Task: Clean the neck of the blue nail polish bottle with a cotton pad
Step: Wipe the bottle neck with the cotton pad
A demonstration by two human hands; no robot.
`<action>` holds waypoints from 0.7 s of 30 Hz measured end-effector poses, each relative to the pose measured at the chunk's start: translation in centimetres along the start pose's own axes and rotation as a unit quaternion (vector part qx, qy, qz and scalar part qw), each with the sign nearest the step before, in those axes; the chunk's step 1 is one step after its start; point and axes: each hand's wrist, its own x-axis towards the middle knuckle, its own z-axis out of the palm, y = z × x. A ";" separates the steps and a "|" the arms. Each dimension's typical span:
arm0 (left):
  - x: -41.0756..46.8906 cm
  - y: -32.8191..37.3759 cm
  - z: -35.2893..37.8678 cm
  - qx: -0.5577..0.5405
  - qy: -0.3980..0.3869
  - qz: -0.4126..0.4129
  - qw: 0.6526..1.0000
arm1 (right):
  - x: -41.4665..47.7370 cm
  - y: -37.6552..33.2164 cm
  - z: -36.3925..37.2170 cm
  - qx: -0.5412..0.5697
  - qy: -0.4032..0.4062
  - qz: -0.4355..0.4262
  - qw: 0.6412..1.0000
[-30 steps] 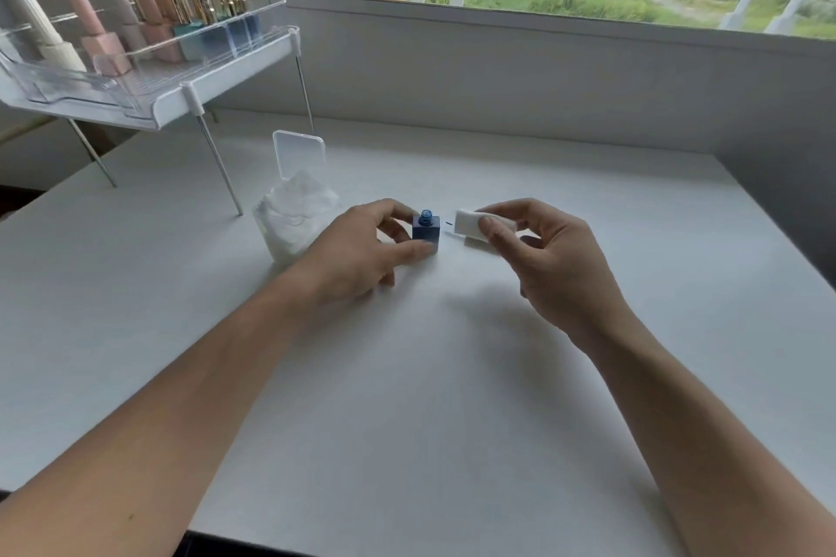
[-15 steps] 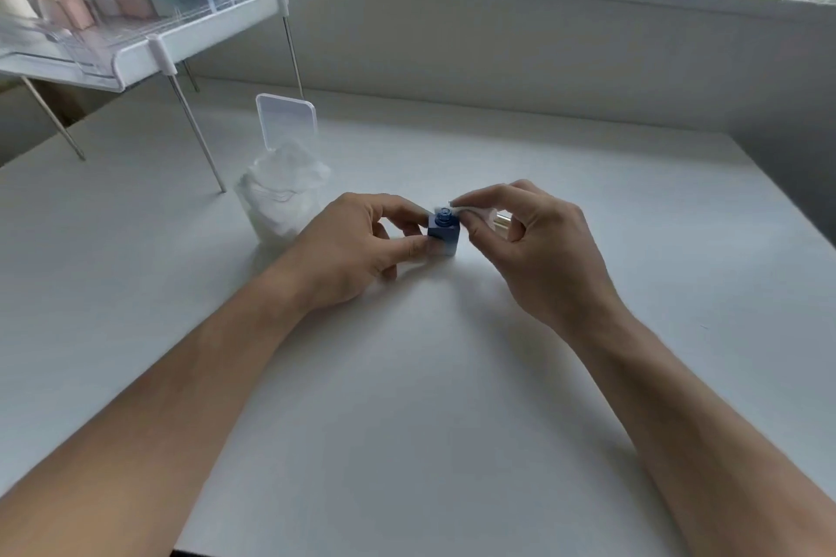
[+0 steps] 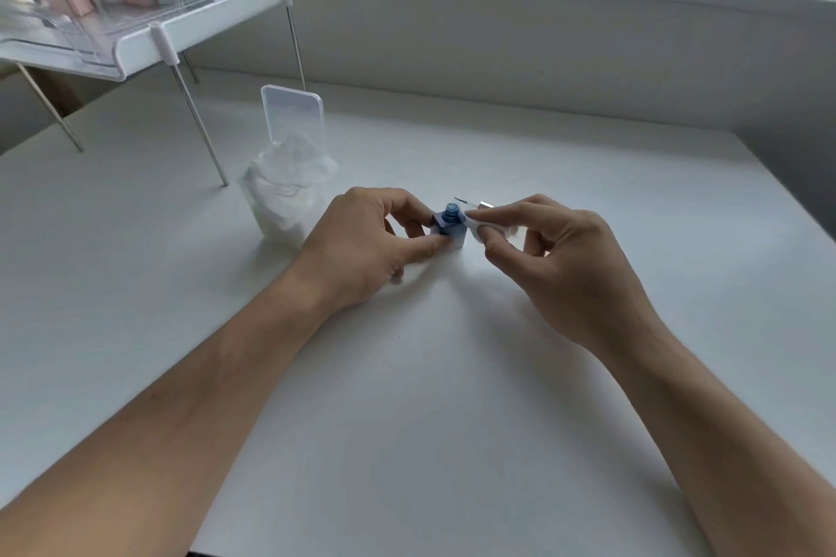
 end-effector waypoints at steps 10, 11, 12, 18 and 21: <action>-0.1 0.0 0.0 -0.002 -0.009 0.002 1.000 | 0.6 -0.4 1.2 0.042 0.007 0.044 0.998; -0.1 0.1 0.0 -0.003 -0.007 0.002 1.000 | 0.6 -0.4 1.3 0.046 0.005 0.049 0.998; -0.1 0.1 0.1 -0.004 -0.004 0.002 1.000 | 0.5 -0.4 1.3 0.052 0.004 0.054 0.997; -0.3 0.2 0.4 0.013 0.010 0.006 1.000 | -0.1 -0.6 0.4 0.098 -0.004 0.084 0.992; -0.3 0.0 0.5 0.033 0.018 0.011 0.999 | 0.0 -0.5 -0.1 0.103 -0.008 0.098 0.990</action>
